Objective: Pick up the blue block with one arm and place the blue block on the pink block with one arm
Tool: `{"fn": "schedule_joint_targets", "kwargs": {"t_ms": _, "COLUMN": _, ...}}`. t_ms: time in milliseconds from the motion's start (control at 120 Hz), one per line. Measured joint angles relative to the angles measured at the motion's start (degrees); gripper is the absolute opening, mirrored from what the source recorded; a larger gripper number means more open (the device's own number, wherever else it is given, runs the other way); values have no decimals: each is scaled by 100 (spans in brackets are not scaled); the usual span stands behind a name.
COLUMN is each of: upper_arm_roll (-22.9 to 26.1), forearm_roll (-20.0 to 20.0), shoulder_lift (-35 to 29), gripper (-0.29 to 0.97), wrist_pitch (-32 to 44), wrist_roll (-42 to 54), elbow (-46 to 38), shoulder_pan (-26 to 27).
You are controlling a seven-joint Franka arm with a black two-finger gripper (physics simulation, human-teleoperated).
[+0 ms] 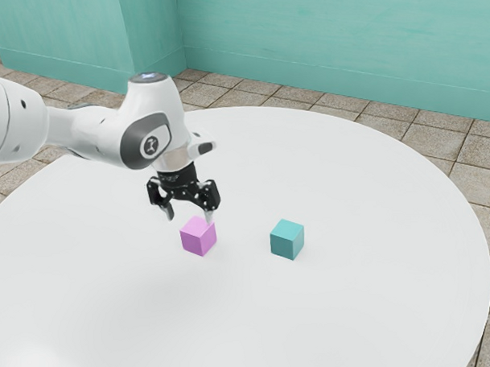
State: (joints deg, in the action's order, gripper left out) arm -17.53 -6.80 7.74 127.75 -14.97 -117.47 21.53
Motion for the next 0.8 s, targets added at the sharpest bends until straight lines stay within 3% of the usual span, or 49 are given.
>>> {"fn": "schedule_joint_targets", "kwargs": {"t_ms": 258, "upper_arm_roll": 24, "forearm_roll": 87, "shoulder_lift": 1291, "gripper": 66, "wrist_pitch": 318, "wrist_roll": 130, "elbow": 1567, "shoulder_pan": 297}}
{"fn": "schedule_joint_targets", "kwargs": {"t_ms": 800, "upper_arm_roll": 137, "forearm_roll": -320, "shoulder_lift": 2240, "gripper": 66, "wrist_pitch": 14, "wrist_roll": 990, "elbow": 2575, "shoulder_pan": 462}}
